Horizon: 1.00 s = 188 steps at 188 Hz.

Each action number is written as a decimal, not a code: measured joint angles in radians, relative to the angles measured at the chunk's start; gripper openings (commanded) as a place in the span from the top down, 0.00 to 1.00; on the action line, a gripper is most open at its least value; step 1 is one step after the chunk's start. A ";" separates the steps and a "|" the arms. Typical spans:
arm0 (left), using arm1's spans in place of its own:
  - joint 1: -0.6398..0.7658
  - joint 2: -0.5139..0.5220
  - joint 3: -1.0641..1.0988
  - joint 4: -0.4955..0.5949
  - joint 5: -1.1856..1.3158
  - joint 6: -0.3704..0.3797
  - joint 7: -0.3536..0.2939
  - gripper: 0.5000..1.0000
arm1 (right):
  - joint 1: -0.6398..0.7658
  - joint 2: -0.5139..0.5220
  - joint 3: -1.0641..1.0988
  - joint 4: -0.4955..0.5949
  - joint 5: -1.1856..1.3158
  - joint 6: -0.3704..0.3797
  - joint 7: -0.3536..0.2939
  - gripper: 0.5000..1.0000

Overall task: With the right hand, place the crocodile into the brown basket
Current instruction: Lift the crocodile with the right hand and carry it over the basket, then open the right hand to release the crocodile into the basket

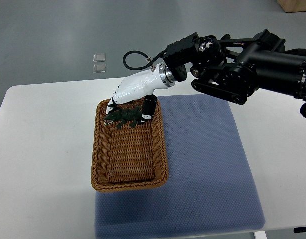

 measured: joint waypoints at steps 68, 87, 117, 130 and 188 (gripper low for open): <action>0.000 0.000 0.000 0.000 0.000 0.000 0.000 0.00 | -0.014 0.040 -0.011 -0.008 -0.041 -0.005 0.000 1.00; 0.000 0.000 0.000 0.000 0.000 0.000 0.000 0.00 | -0.030 0.041 -0.036 -0.019 -0.042 -0.010 0.000 1.00; 0.000 0.000 0.000 0.000 0.000 0.000 0.000 0.00 | -0.062 0.041 -0.045 -0.024 -0.039 -0.014 0.000 1.00; 0.000 0.000 0.000 0.000 0.000 0.000 0.000 0.00 | -0.071 0.041 -0.045 -0.024 -0.034 -0.014 0.000 1.00; 0.000 0.000 0.000 0.000 0.000 0.000 0.000 0.00 | -0.109 0.041 -0.031 -0.025 0.001 -0.023 0.000 0.26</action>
